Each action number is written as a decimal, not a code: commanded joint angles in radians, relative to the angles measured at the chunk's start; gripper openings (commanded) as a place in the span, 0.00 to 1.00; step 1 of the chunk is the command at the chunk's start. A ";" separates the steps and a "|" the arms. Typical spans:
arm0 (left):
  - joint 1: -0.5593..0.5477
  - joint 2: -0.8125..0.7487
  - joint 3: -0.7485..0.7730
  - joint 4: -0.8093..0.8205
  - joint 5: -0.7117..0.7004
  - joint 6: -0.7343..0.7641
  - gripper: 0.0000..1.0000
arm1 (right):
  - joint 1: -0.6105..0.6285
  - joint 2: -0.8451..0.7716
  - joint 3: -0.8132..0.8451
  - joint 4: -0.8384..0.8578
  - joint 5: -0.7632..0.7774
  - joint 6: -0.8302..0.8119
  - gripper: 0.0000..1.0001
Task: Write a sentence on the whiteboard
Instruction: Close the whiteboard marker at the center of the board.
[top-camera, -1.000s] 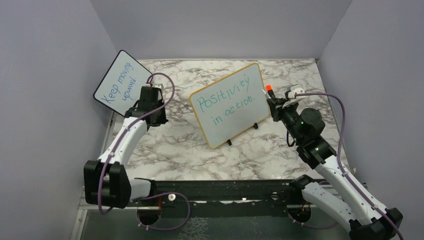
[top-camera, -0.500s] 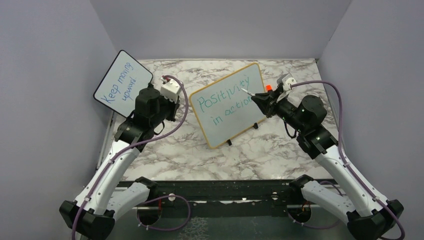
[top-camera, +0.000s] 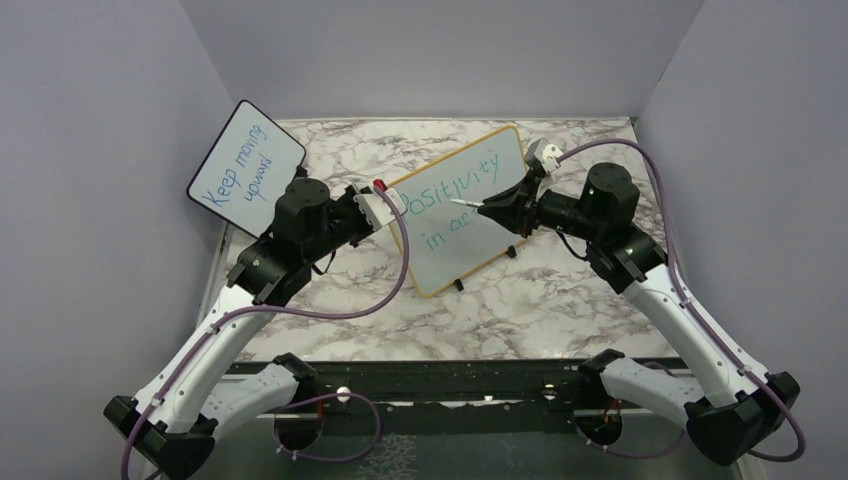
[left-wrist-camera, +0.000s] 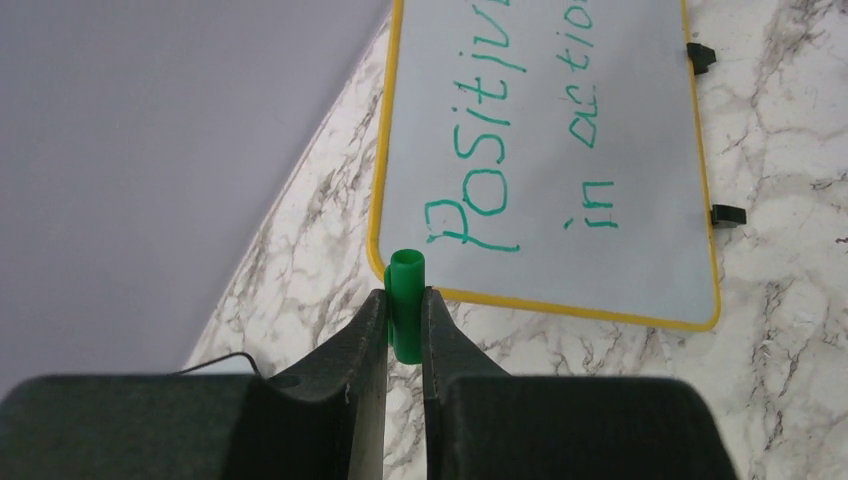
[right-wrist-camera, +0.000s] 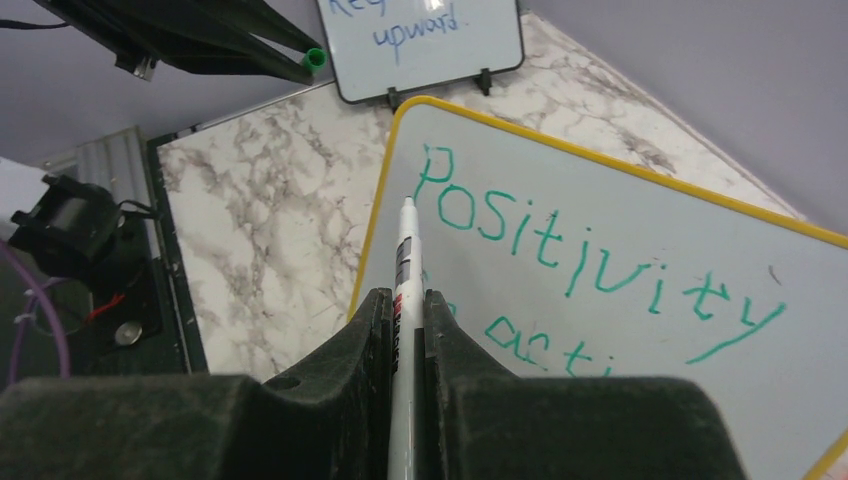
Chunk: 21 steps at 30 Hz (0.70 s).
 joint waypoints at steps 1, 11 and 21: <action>-0.040 -0.017 0.030 0.013 0.095 0.198 0.00 | -0.004 0.030 0.039 -0.028 -0.152 0.019 0.00; -0.157 0.005 0.028 -0.007 0.072 0.411 0.00 | -0.002 0.094 0.090 -0.010 -0.285 0.084 0.00; -0.262 0.073 0.049 -0.030 -0.012 0.438 0.00 | 0.004 0.113 0.092 0.001 -0.306 0.117 0.00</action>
